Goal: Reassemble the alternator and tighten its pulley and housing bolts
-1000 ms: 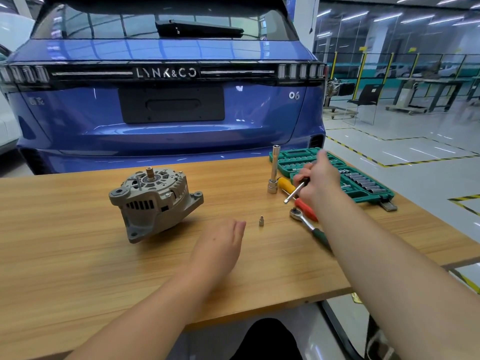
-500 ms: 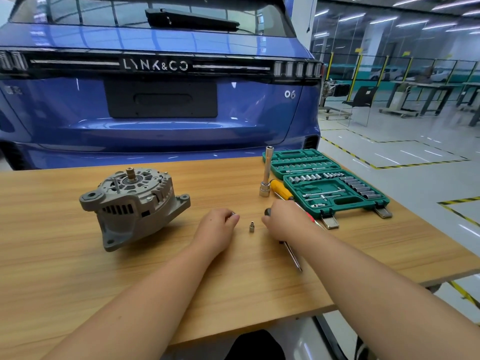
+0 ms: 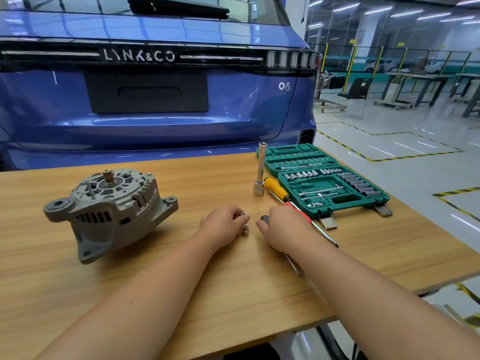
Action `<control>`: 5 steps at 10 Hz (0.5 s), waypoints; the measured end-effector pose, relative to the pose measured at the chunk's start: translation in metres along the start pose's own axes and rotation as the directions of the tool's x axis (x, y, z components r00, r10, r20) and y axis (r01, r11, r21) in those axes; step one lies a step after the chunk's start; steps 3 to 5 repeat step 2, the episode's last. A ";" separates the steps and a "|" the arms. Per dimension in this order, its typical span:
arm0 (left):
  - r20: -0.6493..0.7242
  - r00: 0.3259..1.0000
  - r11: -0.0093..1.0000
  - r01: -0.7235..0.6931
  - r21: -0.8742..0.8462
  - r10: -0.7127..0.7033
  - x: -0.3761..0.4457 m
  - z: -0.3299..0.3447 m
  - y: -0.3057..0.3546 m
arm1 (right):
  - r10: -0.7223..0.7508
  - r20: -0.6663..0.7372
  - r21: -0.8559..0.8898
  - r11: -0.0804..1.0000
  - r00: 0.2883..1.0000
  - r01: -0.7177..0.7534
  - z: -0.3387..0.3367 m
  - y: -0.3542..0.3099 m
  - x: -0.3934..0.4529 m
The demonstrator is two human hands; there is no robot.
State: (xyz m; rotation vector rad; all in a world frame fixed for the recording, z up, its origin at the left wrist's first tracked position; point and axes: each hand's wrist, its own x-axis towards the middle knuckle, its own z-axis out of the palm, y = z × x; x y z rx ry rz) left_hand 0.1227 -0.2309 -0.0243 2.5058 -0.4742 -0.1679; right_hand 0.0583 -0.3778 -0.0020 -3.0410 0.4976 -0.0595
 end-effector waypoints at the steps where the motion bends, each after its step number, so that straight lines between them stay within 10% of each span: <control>1: 0.022 1.000 0.997 -0.015 -0.081 0.016 -0.018 -0.013 -0.011 | -0.048 -0.102 0.125 0.990 0.994 0.060 -0.012 0.009 -0.013; 2: -0.033 0.999 0.981 -0.010 -0.193 0.003 -0.047 -0.019 -0.028 | 0.030 -0.199 0.494 0.866 0.979 0.074 -0.032 0.034 -0.041; 5: -0.033 0.999 0.981 -0.010 -0.193 0.003 -0.047 -0.019 -0.028 | 0.030 -0.199 0.494 0.866 0.979 0.074 -0.032 0.034 -0.041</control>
